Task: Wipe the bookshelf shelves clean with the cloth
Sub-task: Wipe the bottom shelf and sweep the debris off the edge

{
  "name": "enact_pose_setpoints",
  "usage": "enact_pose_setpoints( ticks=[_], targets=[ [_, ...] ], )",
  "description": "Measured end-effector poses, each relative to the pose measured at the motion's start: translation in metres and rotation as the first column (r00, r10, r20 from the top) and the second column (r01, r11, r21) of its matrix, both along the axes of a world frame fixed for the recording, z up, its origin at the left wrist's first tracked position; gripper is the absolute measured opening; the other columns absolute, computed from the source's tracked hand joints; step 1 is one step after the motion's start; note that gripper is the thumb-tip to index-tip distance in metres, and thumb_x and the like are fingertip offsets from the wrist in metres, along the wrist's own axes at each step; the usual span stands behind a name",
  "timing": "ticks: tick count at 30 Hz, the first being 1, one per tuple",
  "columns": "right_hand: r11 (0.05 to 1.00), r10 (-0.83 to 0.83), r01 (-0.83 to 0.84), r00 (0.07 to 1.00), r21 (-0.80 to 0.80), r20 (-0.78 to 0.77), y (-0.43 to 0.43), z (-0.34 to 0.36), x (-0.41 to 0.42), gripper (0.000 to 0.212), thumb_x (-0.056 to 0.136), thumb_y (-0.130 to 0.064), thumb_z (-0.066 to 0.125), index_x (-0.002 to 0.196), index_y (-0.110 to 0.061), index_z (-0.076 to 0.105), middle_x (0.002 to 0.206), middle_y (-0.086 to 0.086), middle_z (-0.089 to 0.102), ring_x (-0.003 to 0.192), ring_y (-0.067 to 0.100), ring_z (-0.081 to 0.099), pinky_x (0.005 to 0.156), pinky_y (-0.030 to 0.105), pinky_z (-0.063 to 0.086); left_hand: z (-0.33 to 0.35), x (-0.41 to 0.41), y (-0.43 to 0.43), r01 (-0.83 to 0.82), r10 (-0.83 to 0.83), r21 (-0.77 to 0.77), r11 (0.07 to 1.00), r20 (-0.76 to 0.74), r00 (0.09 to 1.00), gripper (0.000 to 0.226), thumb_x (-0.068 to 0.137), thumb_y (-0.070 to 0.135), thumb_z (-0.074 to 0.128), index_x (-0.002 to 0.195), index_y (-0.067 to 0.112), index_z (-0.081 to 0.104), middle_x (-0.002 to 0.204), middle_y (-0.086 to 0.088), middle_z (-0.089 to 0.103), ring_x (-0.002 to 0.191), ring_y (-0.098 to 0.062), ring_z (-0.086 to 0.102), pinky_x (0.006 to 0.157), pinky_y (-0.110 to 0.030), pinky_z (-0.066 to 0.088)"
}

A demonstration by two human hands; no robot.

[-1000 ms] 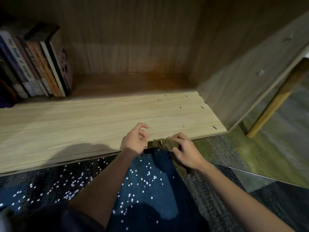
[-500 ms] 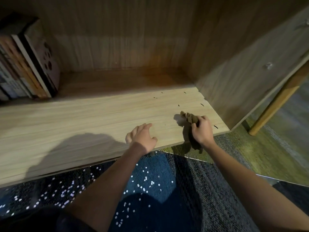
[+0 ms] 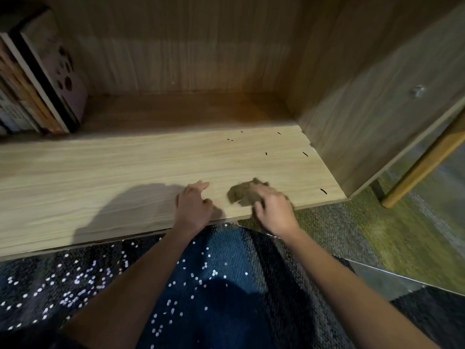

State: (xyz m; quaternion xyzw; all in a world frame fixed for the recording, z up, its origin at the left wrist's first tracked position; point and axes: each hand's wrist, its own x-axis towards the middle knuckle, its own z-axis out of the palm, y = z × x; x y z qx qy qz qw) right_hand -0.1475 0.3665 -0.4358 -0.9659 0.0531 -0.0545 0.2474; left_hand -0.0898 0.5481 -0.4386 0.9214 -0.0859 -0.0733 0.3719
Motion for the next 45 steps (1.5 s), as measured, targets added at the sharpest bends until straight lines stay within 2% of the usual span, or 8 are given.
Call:
enact_pose_setpoints(
  ticks=[3,12,17,23,29,35,38,45],
  targets=[
    [0.978,-0.21,0.21,0.977,-0.003,0.029,-0.019,0.005,0.017,0.04,0.087,-0.002,0.049,0.126,-0.007,0.053,0.13,0.011,0.055,0.115,0.025,0.056,0.094,0.028,0.044,-0.009,-0.007,0.0,0.034,-0.036,0.061,0.998,0.027,0.999,0.045,0.093,0.012,0.045,0.137,0.016,0.042,0.151,-0.002,0.027,0.142,-0.019,0.018,0.117,-0.038,0.003],
    [0.939,0.307,-0.287,0.947,0.188,-0.089,0.052,-0.012,-0.065,0.045,0.085,0.005,0.044,0.123,-0.018,0.057,0.129,-0.004,0.055,0.117,0.007,0.051,0.1,0.009,0.034,0.004,-0.003,0.006,-0.061,0.035,-0.237,0.97,-0.112,0.993,0.033,0.095,0.004,0.04,0.121,0.009,0.059,0.141,-0.007,0.046,0.135,-0.019,0.035,0.118,-0.036,0.016],
    [0.936,-0.018,-0.01,0.997,0.352,0.076,0.016,0.012,-0.051,0.04,0.084,0.009,0.047,0.117,-0.008,0.06,0.112,-0.009,0.056,0.106,0.009,0.053,0.101,0.024,0.04,0.012,-0.027,0.006,0.009,-0.03,-0.255,0.967,-0.081,0.996,0.022,0.09,0.002,0.054,0.106,0.007,0.069,0.109,0.0,0.066,0.089,-0.001,0.06,0.079,-0.001,0.038],
    [0.978,-0.029,0.02,0.999,0.209,0.04,-0.012,0.033,-0.036,0.038,0.087,0.005,0.046,0.122,-0.008,0.055,0.121,0.003,0.058,0.11,0.014,0.051,0.103,0.029,0.038,0.017,-0.049,-0.008,0.097,-0.132,-0.327,0.94,-0.086,0.988,0.023,0.088,0.018,0.062,0.065,0.021,0.065,0.065,0.005,0.067,0.062,-0.009,0.063,0.069,-0.016,0.048],
    [0.978,-0.201,0.202,0.979,-0.046,0.017,-0.033,0.017,-0.002,0.03,0.088,-0.006,0.048,0.116,-0.012,0.059,0.12,0.005,0.057,0.113,0.022,0.05,0.095,0.033,0.045,0.028,-0.037,-0.013,0.091,-0.085,-0.343,0.935,0.032,0.996,0.032,0.085,0.0,0.059,0.081,0.032,0.054,0.082,0.003,0.055,0.075,-0.008,0.054,0.07,-0.019,0.043],
    [0.983,0.172,-0.171,0.985,0.072,-0.013,0.017,0.009,-0.052,0.038,0.084,0.003,0.047,0.113,-0.015,0.062,0.12,-0.005,0.059,0.114,0.01,0.049,0.107,0.026,0.035,0.031,-0.036,-0.027,0.097,-0.119,-0.343,0.934,-0.043,0.992,0.012,0.089,0.014,0.059,0.091,0.024,0.064,0.076,0.0,0.067,0.071,-0.013,0.062,0.065,-0.014,0.048],
    [0.974,-0.085,0.068,0.994,0.217,0.072,-0.001,0.02,-0.052,0.038,0.083,0.007,0.047,0.115,-0.009,0.06,0.114,0.001,0.06,0.109,0.013,0.051,0.106,0.029,0.036,0.031,-0.037,-0.035,0.107,-0.112,-0.386,0.916,0.009,0.994,0.01,0.091,0.019,0.057,0.085,0.027,0.06,0.064,0.001,0.064,0.065,-0.022,0.063,0.066,-0.032,0.05],
    [0.943,-0.333,0.33,0.924,0.05,0.186,-0.069,0.025,-0.043,0.035,0.082,0.002,0.055,0.116,-0.008,0.058,0.114,0.006,0.058,0.109,0.024,0.049,0.096,0.032,0.038,0.016,-0.026,-0.085,0.344,-0.345,-0.134,0.929,0.023,0.938,0.033,0.085,0.01,0.058,0.113,0.029,0.06,0.121,0.003,0.056,0.114,-0.016,0.052,0.103,-0.041,0.039]
  ],
)
